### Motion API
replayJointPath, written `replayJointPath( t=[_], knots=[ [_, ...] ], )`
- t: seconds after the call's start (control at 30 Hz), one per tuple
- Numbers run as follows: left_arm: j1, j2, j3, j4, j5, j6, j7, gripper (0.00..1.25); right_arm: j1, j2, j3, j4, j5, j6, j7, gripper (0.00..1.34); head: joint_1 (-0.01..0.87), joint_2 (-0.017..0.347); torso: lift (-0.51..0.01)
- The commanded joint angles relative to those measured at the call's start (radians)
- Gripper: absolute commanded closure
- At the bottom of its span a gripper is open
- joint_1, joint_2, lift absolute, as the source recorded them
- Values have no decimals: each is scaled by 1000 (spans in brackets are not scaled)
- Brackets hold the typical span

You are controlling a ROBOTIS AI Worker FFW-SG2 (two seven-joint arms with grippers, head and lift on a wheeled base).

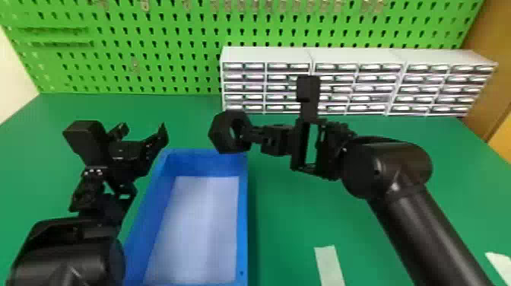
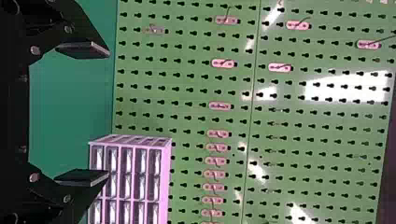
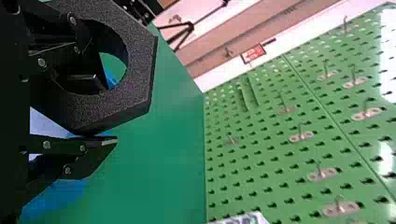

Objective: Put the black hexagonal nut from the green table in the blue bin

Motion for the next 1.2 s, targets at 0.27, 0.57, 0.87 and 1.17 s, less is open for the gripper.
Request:
replayJointPath(
  t=[0.27, 0.57, 0.87, 1.17],
  knots=[
    [0, -3, 0, 0, 0, 0, 0, 348, -46, -7, 143, 84, -65, 7, 30, 1036, 686, 51, -97],
    [-2, -3, 0, 0, 0, 0, 0, 348, -52, -11, 160, 90, -67, 13, 30, 1036, 686, 51, -97],
    [-2, -3, -2, 0, 0, 0, 0, 348, -54, -11, 161, 90, -57, 19, 30, 863, 686, 51, -97],
    [-2, -3, 0, 0, 0, 0, 0, 348, -54, -11, 156, 90, -51, 21, 34, 186, 686, 51, -97]
  ],
)
